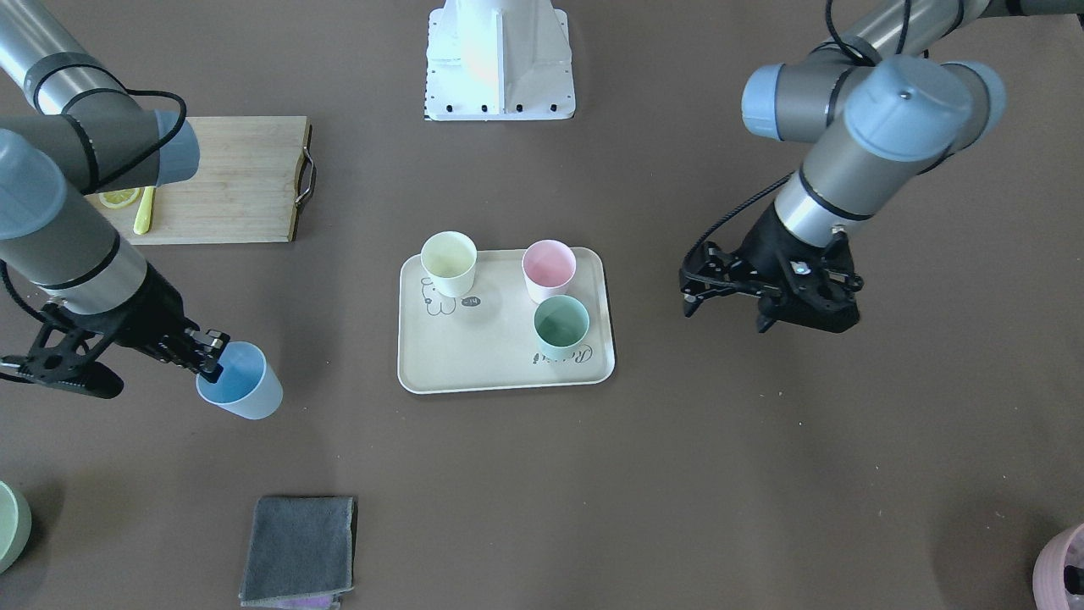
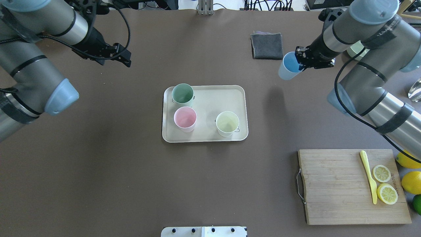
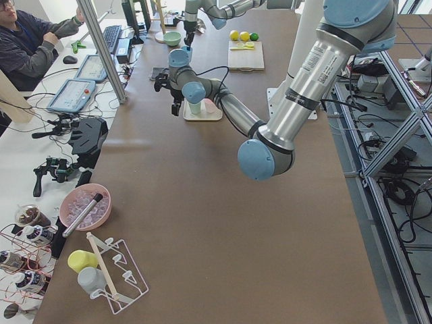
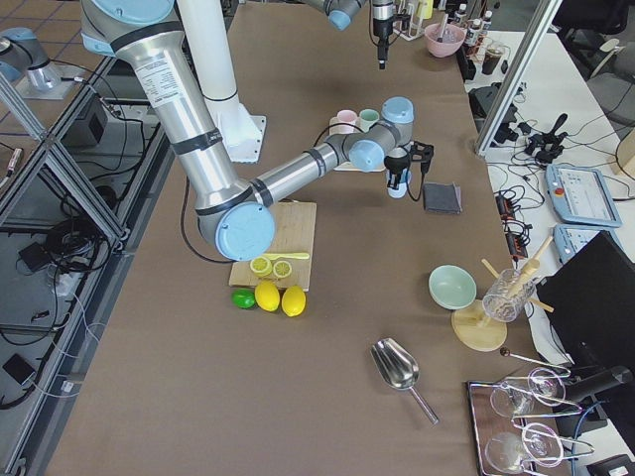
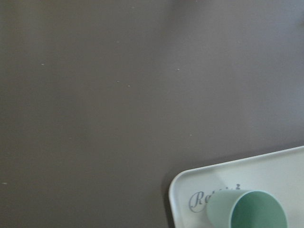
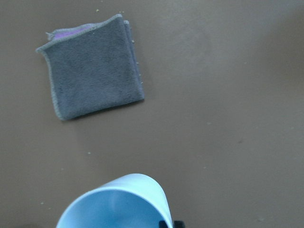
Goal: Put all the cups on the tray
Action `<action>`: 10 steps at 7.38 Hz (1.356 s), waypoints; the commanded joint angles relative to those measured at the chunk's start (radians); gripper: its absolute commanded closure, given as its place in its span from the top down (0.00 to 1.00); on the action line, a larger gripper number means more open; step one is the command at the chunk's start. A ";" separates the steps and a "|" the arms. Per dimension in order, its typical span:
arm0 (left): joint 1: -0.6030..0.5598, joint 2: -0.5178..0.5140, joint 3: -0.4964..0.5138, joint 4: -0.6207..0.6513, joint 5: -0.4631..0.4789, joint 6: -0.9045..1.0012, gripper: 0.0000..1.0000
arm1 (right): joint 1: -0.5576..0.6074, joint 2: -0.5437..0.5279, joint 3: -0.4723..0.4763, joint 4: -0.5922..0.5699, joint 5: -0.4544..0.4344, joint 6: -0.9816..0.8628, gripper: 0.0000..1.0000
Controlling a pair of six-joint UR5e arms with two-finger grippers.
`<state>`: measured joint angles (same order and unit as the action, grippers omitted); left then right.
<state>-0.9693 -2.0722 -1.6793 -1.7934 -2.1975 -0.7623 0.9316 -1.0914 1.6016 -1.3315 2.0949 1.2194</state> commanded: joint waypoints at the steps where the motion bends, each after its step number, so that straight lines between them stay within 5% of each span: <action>1: -0.093 0.104 -0.022 0.020 -0.048 0.183 0.98 | -0.127 0.103 0.000 -0.044 -0.103 0.139 0.00; 7: -0.114 0.124 -0.020 0.019 -0.057 0.198 0.98 | -0.284 0.185 -0.031 -0.097 -0.237 0.204 0.00; 8: -0.112 0.124 -0.022 0.019 -0.057 0.198 0.98 | -0.283 0.186 -0.032 -0.097 -0.237 0.200 0.67; 9: -0.112 0.124 -0.023 0.019 -0.057 0.198 0.98 | -0.284 0.188 -0.032 -0.097 -0.237 0.197 1.00; 10: -0.114 0.132 -0.028 0.019 -0.057 0.198 0.98 | -0.281 0.189 -0.032 -0.097 -0.237 0.190 1.00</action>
<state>-1.0820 -1.9460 -1.7033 -1.7748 -2.2550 -0.5645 0.6490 -0.9044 1.5699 -1.4282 1.8581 1.4160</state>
